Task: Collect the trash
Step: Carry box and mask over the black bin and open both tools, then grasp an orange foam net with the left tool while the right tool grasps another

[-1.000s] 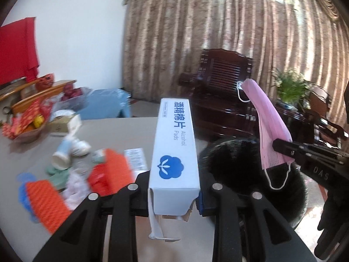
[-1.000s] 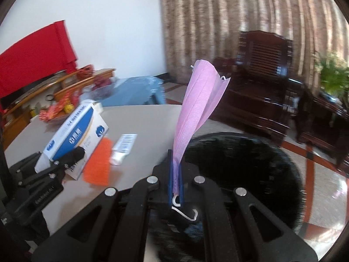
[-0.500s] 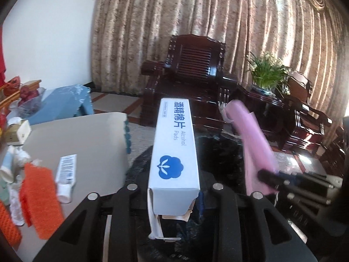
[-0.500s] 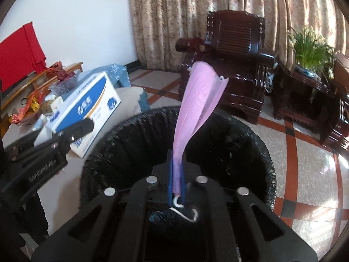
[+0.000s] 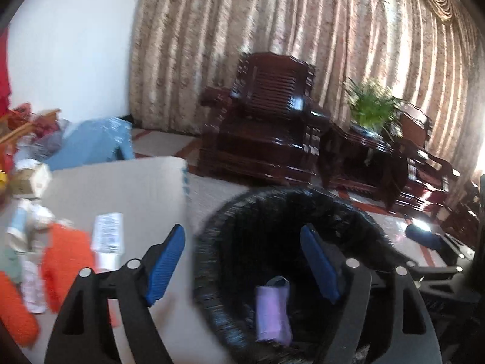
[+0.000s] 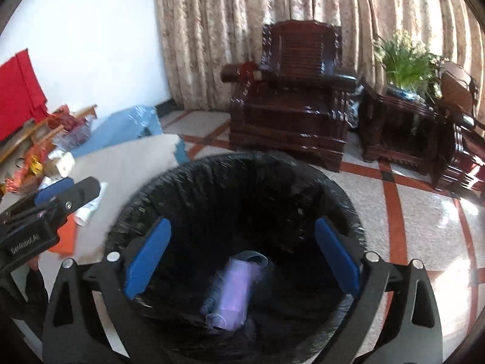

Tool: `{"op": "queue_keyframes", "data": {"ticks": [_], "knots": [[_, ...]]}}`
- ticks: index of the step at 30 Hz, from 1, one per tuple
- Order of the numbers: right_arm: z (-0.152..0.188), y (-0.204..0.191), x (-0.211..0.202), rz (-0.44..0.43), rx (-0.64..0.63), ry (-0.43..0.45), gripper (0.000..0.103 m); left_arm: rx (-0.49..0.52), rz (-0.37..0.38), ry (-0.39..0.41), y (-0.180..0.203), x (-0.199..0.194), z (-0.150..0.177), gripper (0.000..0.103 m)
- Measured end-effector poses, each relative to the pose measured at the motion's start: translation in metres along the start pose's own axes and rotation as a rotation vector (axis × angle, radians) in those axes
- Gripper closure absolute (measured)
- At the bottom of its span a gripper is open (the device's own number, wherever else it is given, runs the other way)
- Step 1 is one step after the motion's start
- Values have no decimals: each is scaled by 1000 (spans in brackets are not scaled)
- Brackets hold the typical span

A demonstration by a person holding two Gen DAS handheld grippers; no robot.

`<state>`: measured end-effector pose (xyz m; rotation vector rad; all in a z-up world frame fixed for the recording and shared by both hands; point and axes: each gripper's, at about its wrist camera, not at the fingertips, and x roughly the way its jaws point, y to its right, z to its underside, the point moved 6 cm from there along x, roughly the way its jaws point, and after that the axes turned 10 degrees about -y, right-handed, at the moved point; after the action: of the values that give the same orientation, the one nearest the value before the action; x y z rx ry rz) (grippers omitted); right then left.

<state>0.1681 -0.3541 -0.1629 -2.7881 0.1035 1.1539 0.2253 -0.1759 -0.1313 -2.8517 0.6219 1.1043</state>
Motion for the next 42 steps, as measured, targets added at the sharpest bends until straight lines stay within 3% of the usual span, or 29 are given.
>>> {"op": "queue_keyframes", "data": {"ticks": [3,9,12,18,31,37,42], "knots": [[-9,-34,-8,-57,-26,33,7,-16,-68,36,-26,-27,5,24],[-12,-129,-14,-195,-132,81,6,-81,-282,87,-100,-86,34,24],[-9,-164,-14,-238,-176,85,6,-129,-391,86,-144,-108,58,24],[4,-226,-1,-282,-246,89,6,-216,-512,53,-200,-123,99,24],[30,-282,49,-256,-330,18,9,-308,-548,-20,-239,-100,135,26],[43,-301,76,-276,-377,-76,29,-336,-548,-49,-251,-93,146,30],[47,-306,88,-302,-398,-144,59,-339,-534,-64,-252,-86,150,31]]}}
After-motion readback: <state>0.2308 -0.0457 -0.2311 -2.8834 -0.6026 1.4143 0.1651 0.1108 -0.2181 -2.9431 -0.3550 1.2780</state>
